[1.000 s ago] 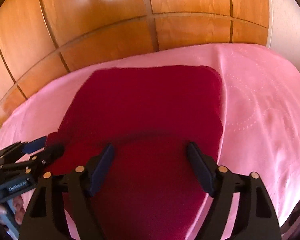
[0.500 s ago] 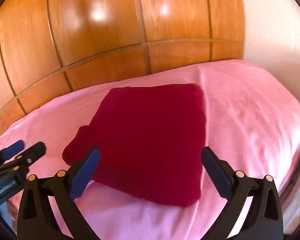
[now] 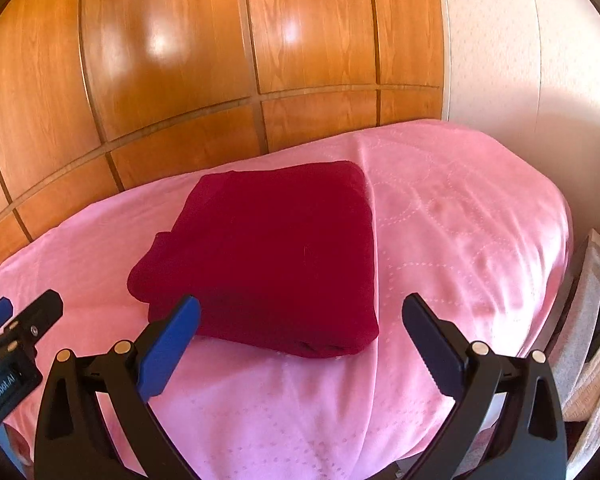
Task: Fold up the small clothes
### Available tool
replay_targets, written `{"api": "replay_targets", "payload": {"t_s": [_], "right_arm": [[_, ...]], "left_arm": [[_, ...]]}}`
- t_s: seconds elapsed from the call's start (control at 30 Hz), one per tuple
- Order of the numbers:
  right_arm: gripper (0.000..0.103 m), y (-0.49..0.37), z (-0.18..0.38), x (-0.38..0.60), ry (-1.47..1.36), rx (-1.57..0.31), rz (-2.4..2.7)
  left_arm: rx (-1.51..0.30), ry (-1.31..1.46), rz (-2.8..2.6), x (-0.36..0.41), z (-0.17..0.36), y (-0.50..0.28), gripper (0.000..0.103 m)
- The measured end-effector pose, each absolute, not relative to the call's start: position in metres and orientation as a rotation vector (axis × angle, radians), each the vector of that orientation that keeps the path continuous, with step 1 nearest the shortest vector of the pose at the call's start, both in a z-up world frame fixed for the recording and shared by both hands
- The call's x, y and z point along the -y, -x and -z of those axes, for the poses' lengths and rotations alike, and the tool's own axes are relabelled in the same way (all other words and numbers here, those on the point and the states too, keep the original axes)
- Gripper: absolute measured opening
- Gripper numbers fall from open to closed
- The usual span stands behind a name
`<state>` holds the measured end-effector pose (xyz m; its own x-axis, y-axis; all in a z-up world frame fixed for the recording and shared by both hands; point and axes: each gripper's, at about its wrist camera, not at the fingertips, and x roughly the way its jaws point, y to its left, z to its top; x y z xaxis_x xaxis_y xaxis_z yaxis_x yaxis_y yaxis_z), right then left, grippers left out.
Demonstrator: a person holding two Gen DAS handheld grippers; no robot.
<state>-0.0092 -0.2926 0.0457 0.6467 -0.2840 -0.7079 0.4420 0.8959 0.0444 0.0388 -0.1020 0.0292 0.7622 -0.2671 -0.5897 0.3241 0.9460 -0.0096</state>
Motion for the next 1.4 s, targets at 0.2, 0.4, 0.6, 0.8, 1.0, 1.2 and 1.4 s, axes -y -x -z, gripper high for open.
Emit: {"api": "replay_targets", "payload": {"t_s": [0.2, 0.4, 0.6, 0.8, 1.0, 1.2, 1.4], "right_arm": [[0.101, 0.0129, -0.0450, 0.2880, -0.213, -0.773, 0.410], [0.101, 0.0140, -0.0458, 0.2891, -0.218, -0.769, 0.409], [0.101, 0.0141, -0.0467, 0.2939, -0.223, -0.759, 0.427], [0.101, 0.0142, -0.0446, 0.2924, -0.216, -0.765, 0.425], [0.101, 0.0139, -0.0446, 0.2941, -0.220, -0.763, 0.423], [0.101, 0.0137, -0.0466, 0.2924, -0.218, -0.756, 0.420], [0.101, 0.0131, -0.0477, 0.2885, -0.215, -0.754, 0.409]], "left_arm": [[-0.622, -0.086, 0.314, 0.0988, -0.0305, -0.0362, 0.098], [-0.621, -0.095, 0.317, 0.1006, -0.0298, -0.0335, 0.098], [-0.631, -0.103, 0.310, 0.1049, -0.0285, -0.0333, 0.098], [-0.632, -0.105, 0.307, 0.1048, -0.0281, -0.0335, 0.099], [-0.626, -0.110, 0.310, 0.1033, -0.0289, -0.0325, 0.099], [-0.622, -0.106, 0.309, 0.1030, -0.0291, -0.0314, 0.099], [-0.618, -0.106, 0.308, 0.1011, -0.0309, -0.0320, 0.099]]}}
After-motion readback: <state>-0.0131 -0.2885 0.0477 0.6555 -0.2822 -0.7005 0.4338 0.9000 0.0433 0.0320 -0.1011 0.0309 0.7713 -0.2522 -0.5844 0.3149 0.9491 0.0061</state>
